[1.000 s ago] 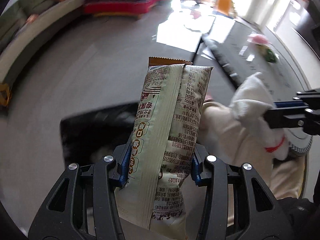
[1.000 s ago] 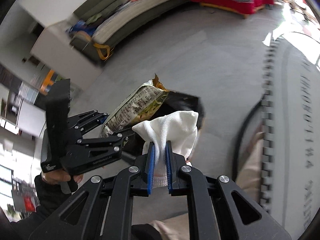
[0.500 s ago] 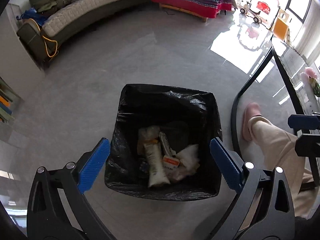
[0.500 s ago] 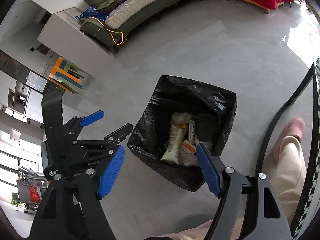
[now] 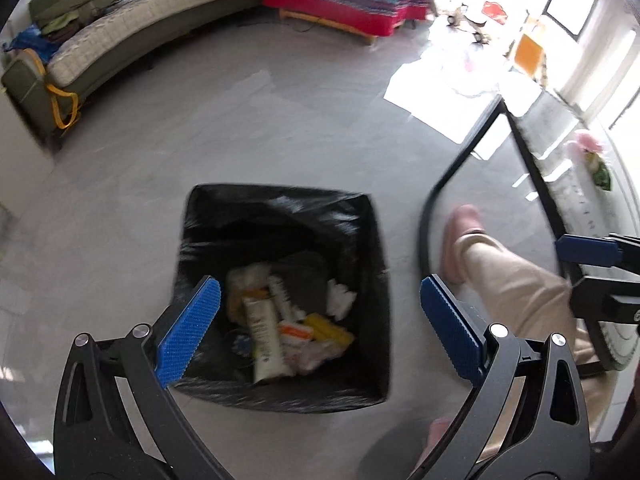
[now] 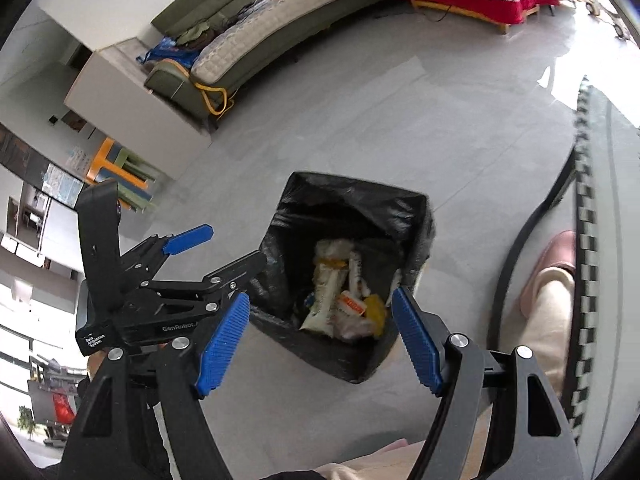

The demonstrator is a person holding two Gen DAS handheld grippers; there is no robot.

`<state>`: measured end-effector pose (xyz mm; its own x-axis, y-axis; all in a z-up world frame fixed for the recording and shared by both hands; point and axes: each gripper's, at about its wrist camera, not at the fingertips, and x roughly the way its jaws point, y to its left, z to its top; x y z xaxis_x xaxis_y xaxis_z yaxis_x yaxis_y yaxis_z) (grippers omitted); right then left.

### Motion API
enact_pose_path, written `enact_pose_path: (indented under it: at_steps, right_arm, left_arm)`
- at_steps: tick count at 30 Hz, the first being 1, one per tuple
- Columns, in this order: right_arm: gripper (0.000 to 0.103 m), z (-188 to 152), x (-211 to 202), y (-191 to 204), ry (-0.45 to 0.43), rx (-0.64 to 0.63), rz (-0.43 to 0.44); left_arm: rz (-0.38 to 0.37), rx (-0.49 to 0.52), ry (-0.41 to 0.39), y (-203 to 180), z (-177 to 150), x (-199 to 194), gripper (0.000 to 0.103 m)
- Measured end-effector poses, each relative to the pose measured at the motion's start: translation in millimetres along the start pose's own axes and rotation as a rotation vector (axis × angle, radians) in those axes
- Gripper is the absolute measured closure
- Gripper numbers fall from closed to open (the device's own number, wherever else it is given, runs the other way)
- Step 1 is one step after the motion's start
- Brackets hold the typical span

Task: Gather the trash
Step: 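Move both tools back over the table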

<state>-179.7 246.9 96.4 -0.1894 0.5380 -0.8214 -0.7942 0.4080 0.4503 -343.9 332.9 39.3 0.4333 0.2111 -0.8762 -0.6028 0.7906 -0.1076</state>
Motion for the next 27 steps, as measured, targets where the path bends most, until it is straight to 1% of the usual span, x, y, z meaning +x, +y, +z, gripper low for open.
enact_pose_path:
  at_steps: [4, 6, 8, 10, 19, 23, 26, 27]
  right_arm:
    - [0.028, -3, -18, -22, -0.032, 0.031, -0.024]
    - [0.028, -4, -29, -37, -0.046, 0.049, -0.040]
    - [0.028, -5, -42, -57, -0.062, 0.075, -0.071]
    - [0.028, -6, -52, -75, -0.079, 0.100, -0.103]
    - [0.028, -17, -110, -183, -0.150, 0.273, -0.253]
    - [0.028, -17, -135, -227, -0.175, 0.331, -0.306]
    - [0.028, -16, -150, -258, -0.186, 0.379, -0.332]
    - [0.028, -16, -154, -268, -0.190, 0.391, -0.338]
  left_arm:
    - [-0.045, 0.057, 0.003, -31, 13, 7, 0.006]
    - [-0.086, 0.084, -0.010, -51, 20, 9, 0.006]
    - [-0.133, 0.100, -0.008, -68, 28, 12, 0.006]
    - [-0.164, 0.123, -0.004, -86, 35, 16, 0.006]
    - [-0.248, 0.303, 0.021, -192, 67, 36, 0.006]
    - [-0.287, 0.367, 0.029, -240, 86, 44, 0.006]
    - [-0.295, 0.407, 0.030, -270, 98, 50, 0.006]
    - [-0.308, 0.429, 0.035, -285, 103, 54, 0.006]
